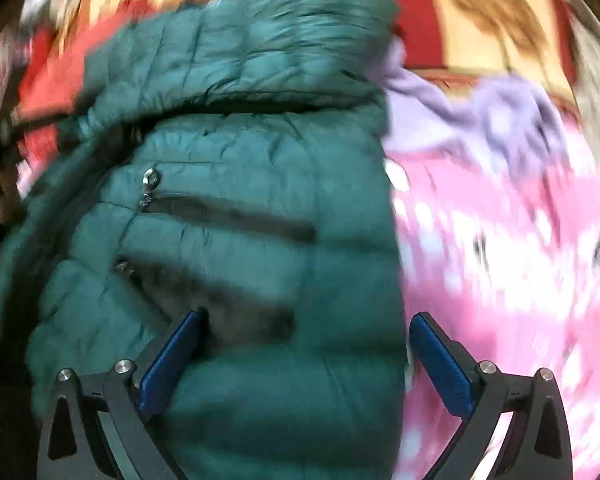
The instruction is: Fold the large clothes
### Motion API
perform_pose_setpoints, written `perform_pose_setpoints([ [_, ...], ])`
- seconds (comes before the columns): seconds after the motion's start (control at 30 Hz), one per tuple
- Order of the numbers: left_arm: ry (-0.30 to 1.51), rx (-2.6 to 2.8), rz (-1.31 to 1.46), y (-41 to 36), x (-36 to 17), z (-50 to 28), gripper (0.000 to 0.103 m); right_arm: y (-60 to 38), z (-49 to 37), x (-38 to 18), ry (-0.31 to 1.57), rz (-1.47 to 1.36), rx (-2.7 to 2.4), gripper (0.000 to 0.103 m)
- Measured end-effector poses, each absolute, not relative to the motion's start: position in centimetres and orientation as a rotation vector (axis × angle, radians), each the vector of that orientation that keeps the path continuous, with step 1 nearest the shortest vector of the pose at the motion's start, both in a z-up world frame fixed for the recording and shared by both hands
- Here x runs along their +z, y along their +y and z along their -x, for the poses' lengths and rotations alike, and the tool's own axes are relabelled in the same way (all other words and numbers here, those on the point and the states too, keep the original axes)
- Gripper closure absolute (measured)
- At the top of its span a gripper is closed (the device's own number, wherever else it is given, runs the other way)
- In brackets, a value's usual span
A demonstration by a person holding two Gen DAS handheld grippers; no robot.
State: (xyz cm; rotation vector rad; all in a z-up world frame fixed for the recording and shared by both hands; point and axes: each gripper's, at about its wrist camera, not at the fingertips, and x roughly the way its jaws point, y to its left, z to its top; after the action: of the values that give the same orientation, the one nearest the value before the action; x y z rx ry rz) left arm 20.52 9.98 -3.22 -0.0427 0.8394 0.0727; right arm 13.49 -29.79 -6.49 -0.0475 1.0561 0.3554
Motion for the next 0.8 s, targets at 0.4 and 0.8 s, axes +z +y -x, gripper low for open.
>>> perform_pose_setpoints([
  [0.4,0.926,0.06,0.011,14.6,-3.7,-7.2,0.064,-36.8,-7.9,-4.5,0.97,-0.21,0.319,0.0],
  [0.8,0.97,-0.003,0.272,17.7,-5.5,-1.6,0.051,-37.5,-4.5,-7.2,1.142,-0.218,0.423,0.0],
])
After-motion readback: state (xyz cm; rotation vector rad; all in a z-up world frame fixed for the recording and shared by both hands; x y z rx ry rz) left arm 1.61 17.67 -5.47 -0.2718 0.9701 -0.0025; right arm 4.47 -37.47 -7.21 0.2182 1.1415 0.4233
